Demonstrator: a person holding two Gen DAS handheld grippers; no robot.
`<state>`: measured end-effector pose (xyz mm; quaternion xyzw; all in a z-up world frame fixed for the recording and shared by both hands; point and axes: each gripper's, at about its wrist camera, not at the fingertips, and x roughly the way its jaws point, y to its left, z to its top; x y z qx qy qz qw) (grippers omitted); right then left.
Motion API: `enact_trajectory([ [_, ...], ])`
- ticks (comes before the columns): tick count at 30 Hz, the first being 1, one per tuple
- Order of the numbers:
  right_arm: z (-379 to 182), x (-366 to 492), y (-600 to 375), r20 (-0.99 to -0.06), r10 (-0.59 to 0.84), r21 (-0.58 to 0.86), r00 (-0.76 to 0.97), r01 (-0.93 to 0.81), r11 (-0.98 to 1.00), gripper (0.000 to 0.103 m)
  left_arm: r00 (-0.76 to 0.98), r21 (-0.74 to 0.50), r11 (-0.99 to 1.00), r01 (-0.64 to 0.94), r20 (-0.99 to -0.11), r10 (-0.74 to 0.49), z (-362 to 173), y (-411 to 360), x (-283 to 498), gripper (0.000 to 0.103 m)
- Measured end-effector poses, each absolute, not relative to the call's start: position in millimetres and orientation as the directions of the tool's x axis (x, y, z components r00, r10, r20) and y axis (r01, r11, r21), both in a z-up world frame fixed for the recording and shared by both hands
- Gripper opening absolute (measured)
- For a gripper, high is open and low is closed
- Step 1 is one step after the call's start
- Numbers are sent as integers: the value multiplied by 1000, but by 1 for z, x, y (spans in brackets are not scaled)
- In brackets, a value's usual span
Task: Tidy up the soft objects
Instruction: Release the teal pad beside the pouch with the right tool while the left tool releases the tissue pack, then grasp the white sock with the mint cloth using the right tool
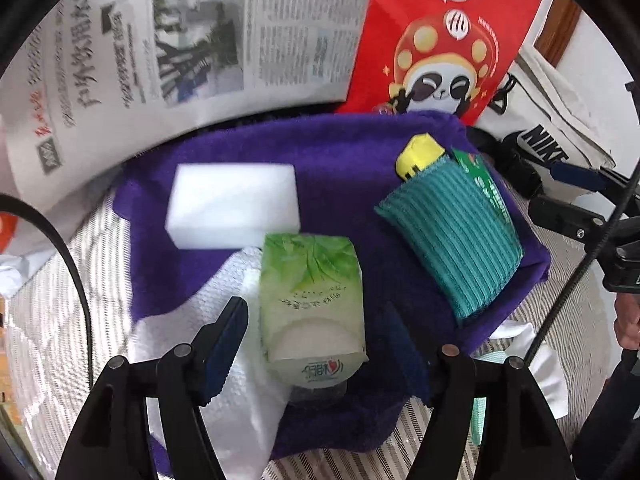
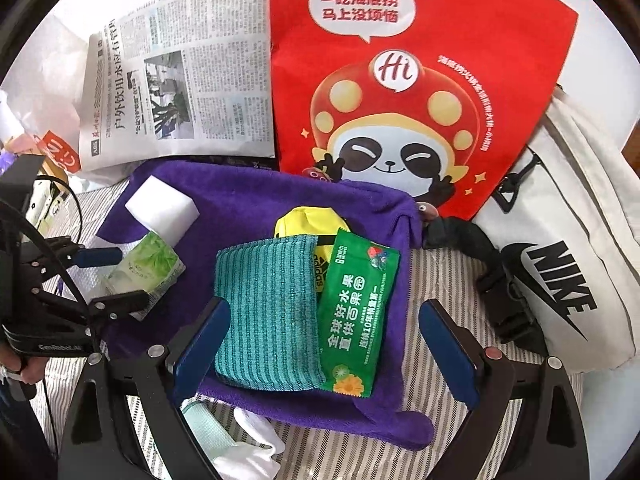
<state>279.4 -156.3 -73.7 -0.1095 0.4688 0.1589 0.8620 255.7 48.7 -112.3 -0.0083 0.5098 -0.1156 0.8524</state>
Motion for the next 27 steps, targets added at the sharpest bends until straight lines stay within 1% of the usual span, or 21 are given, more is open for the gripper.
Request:
enact_trajectory([
  [4,-67,274,-162,-842,163,-34,515,-351,936,94,483,-121,978,169,-855,-189,-100,57,251,69],
  [7,-68,259,-172,-843,183,9,506,-326,945,94,512,-132,980,150,-838,-191,-88,67,246,69],
  [12,-87,222,-183,-881,238,124,408,-286,950,94,538,-158,976,148,-815,-213,-73,72,238,69],
  [15,-102,196,-179,-890,280,178,359,-292,940,94,554,-147,975,165,-804,-215,-64,69,232,69],
  [17,-114,184,-172,-902,283,190,326,-290,938,94,555,-151,973,173,-802,-223,-60,70,228,69],
  [20,-135,175,-166,-924,235,162,302,-247,955,94,563,-154,973,172,-795,-225,-55,71,224,69],
  [22,-147,175,-164,-932,231,173,279,-220,960,94,564,-152,972,177,-794,-227,-52,71,223,69],
  [23,-152,176,-162,-932,245,190,268,-216,958,93,566,-142,974,178,-795,-220,-52,70,222,69],
  [24,-154,176,-160,-929,258,204,267,-213,955,90,567,-124,977,175,-798,-203,-51,70,221,69],
  [27,-157,172,-153,-916,295,239,270,-220,946,69,564,-119,978,171,-802,-196,-51,70,221,69],
])
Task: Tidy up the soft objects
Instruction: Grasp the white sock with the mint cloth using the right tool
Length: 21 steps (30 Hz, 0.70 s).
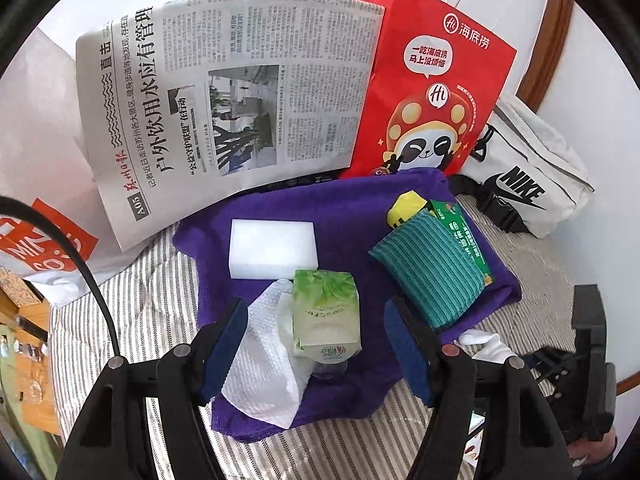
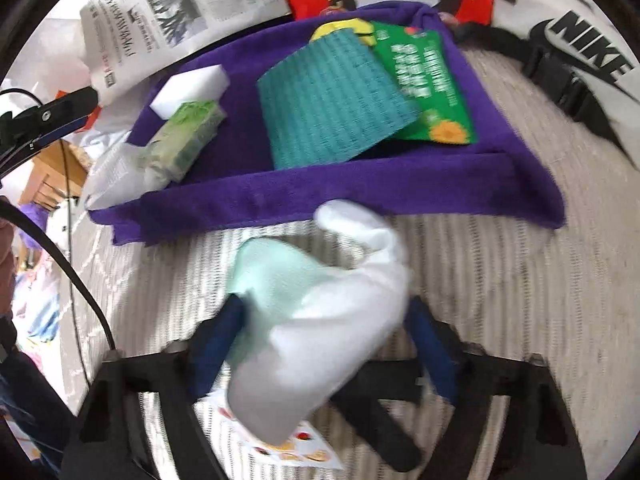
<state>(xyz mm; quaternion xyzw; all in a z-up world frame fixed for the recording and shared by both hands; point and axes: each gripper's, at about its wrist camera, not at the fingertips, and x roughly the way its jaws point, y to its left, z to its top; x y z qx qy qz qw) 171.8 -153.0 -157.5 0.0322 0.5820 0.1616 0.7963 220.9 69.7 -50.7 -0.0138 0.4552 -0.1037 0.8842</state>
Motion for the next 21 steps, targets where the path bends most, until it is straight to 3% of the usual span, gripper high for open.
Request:
enact_trajectory([
  [1,-156,169,-151,-911,300,237,282,-236,942,60,564,-118,978,170,-803,-194,-50,70,221,69],
  [2,-155,165,-148,-905,320,250,282,-255,934,38,565,-114,979,168,-803,-190,-49,70,220,69],
  [3,-154,163,-146,-899,342,272,274,-264,925,28,567,-111,980,167,-802,-187,-48,70,219,69],
  [6,-143,157,-145,-893,316,231,322,-274,933,19,580,-113,978,173,-791,-194,-41,68,215,69],
  [14,-105,139,-169,-851,272,198,449,-205,959,19,612,-87,974,208,-765,-200,-21,56,201,69],
  [19,-86,130,-204,-796,319,298,515,-125,946,19,637,-47,974,222,-749,-182,-8,44,191,69],
  [21,-82,128,-207,-796,289,271,532,-113,956,19,648,-33,973,229,-740,-178,-3,38,187,69],
])
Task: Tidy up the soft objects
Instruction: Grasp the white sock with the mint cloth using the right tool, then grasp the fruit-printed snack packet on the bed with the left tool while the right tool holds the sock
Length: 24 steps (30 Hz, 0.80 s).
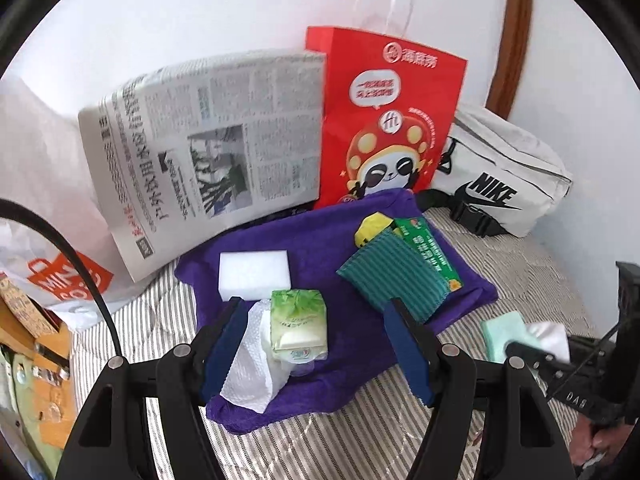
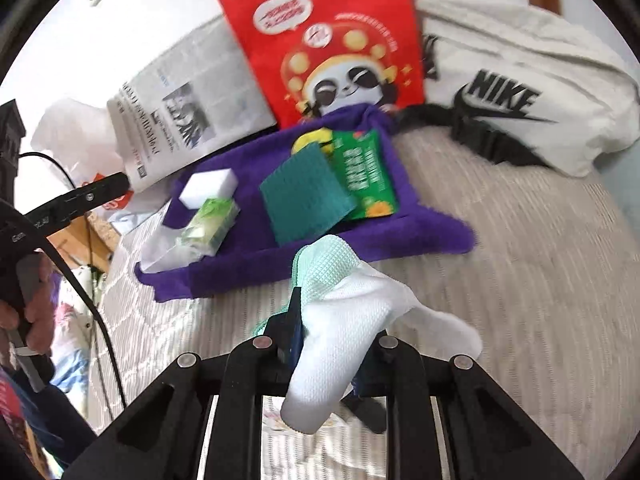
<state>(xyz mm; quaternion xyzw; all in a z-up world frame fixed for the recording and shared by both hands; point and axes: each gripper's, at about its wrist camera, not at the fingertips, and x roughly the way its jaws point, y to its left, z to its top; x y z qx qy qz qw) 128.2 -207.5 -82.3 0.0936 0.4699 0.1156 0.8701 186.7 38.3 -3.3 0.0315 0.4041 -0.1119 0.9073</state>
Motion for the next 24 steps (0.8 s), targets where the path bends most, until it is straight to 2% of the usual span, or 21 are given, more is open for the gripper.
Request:
enact_trajectory([
  [3,-75,121,-219,-795,222,210,565,-87,974,19,639,-37,963,268,-741,-206,-5,26,179,69],
  [8,-79,112,-244,-789,230,232,569,-70,970,19,572,-44,948,315,-788,-227,-27,9,160,69],
  [12,-83,104,-256,-797,194,190,572,-67,980,19,533,-33,939,342,-817,-222,-50,-4,136,69],
  [16,-84,97,-268,-798,165,172,580,-44,984,19,486,-76,921,382,-831,-269,-76,-20,110,69],
  [24,-84,78,-292,-798,146,170,584,-14,985,20,387,-139,925,353,-879,-279,-121,-55,93,69],
])
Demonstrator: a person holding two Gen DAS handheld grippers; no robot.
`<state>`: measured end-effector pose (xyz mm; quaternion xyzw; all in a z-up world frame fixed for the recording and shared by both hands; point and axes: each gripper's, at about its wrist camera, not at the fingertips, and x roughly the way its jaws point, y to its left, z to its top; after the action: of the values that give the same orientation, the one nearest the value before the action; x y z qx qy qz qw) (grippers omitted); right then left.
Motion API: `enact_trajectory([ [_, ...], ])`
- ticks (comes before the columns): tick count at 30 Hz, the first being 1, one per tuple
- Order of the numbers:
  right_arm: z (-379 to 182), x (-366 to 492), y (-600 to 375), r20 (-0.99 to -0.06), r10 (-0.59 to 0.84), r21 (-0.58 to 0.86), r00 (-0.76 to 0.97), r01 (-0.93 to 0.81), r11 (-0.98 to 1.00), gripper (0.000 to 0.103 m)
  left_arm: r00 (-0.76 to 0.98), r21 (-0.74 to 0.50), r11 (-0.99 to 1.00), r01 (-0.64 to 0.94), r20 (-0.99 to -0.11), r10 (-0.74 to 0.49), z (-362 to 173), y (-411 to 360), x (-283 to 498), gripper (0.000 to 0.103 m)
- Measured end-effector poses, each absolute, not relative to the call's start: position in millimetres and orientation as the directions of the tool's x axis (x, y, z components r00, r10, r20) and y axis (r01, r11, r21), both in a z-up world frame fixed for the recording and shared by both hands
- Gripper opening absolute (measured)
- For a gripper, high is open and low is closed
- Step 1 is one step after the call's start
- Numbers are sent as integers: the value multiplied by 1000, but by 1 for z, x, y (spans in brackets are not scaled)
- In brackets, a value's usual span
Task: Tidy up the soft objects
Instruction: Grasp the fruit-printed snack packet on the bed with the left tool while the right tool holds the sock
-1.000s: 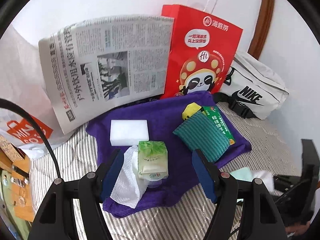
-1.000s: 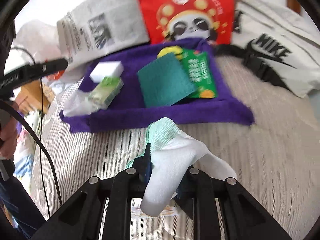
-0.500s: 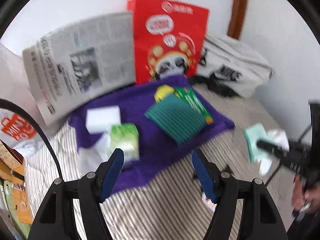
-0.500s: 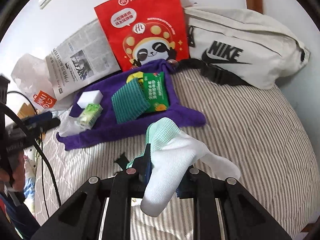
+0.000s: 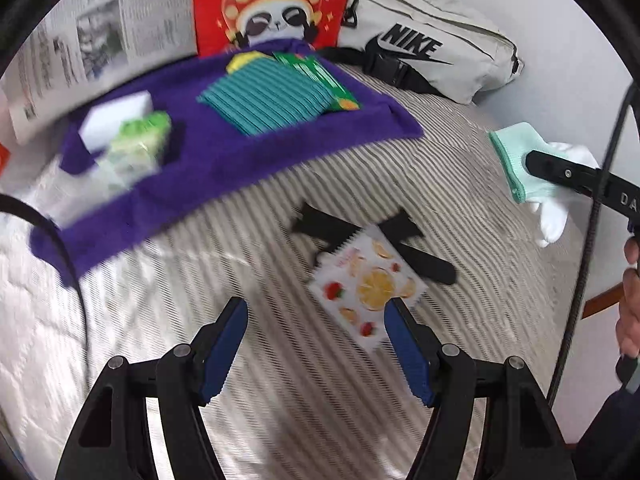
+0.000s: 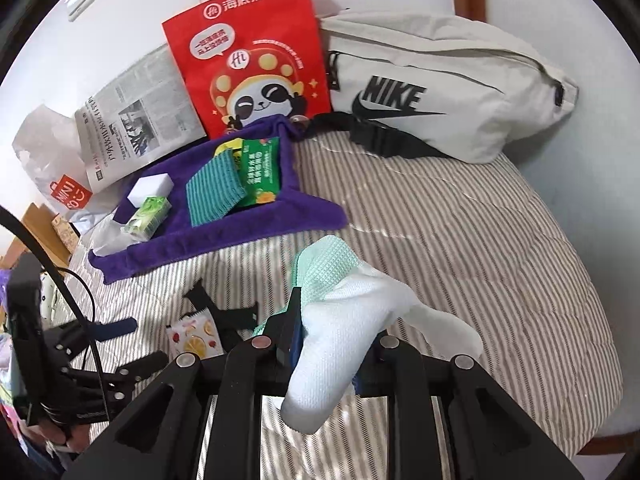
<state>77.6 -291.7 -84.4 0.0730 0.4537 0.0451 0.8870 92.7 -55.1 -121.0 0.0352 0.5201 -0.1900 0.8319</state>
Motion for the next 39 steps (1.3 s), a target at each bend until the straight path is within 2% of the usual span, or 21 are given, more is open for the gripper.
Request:
enact_trajectory([
  [9,-81,64,-319,-792,98,151,602,38,988,21,343,-170,947,272,-902,-261,-139,-90,103,69],
  [13,-85,63,-329,-804,61,125,592,67,990,21,367,-101,960,260,-910,-195,-146,-108,108,84],
  [16,-87,62,-331,-807,64,124,588,64,990,21,399,3,960,280,-910,-113,-150,-121,105,86],
  [28,-91,66,-315,-807,109,137,581,5,991,21,431,24,964,263,-897,-96,-152,-71,76,86],
  [36,-95,68,-304,-819,105,115,564,-18,993,22,472,24,911,412,-860,-191,-156,-76,88,84],
  [39,-96,69,-306,-821,97,111,563,-9,994,22,483,15,899,438,-848,-220,-156,-79,88,75],
])
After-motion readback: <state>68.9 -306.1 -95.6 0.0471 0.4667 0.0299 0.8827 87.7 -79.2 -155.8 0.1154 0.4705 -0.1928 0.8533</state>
